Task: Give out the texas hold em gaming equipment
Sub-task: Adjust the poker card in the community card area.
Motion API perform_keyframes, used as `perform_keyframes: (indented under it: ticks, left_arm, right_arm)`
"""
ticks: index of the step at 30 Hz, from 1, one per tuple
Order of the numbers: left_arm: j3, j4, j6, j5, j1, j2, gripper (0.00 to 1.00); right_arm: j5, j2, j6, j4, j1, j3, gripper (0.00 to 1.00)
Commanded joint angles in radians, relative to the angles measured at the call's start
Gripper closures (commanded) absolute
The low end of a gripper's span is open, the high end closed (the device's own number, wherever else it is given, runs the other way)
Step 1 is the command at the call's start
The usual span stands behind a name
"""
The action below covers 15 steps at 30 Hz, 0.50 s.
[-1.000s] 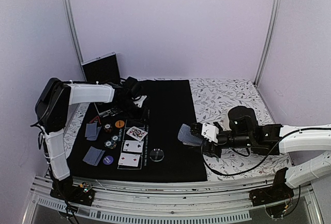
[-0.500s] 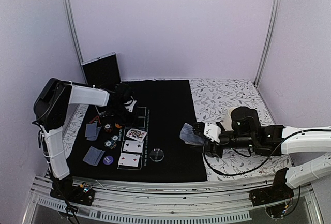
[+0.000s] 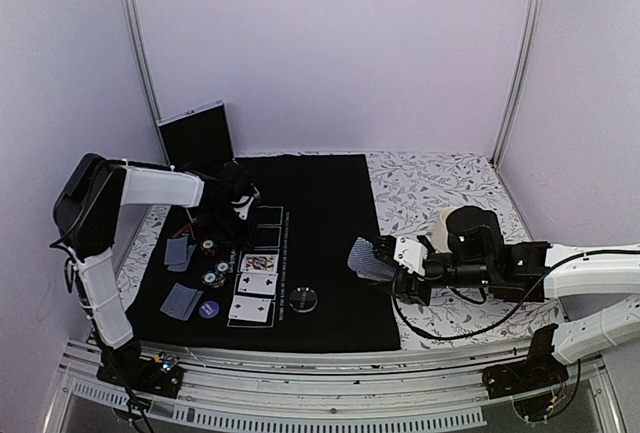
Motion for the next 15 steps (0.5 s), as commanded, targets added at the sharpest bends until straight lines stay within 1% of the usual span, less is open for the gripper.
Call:
perform_keyframes:
  ticks: [1,4,6,9,12,13,15]
  left_arm:
    - [0.061,-0.038,0.017,-0.058,-0.043,-0.081,0.73]
    - [0.054,-0.107,0.031,-0.071,-0.084,-0.123,0.67]
    - [0.017,-0.135,0.026,-0.061,-0.114,-0.153,0.67]
    - [-0.031,-0.126,0.009,-0.01,-0.151,-0.202,0.66]
    - [-0.028,-0.124,-0.001,-0.008,-0.158,-0.266,0.66]
    - [-0.023,-0.125,0.002,-0.016,-0.148,-0.295,0.63]
    - [-0.01,-0.132,0.022,-0.013,-0.109,-0.356,0.52]
  right_arm:
    - [0.016,-0.025,0.01,0.018,0.006,0.007,0.48]
    - [0.015,-0.027,0.013,0.02,0.007,-0.002,0.48]
    - [0.014,-0.022,0.013,0.023,0.006,-0.009,0.48]
    - [0.013,-0.013,0.01,0.029,0.007,-0.011,0.48]
    - [0.01,-0.012,0.006,0.038,0.007,-0.01,0.48]
    - [0.012,-0.013,0.003,0.04,0.006,-0.009,0.48]
    - [0.014,-0.017,-0.009,0.042,0.005,-0.012,0.48]
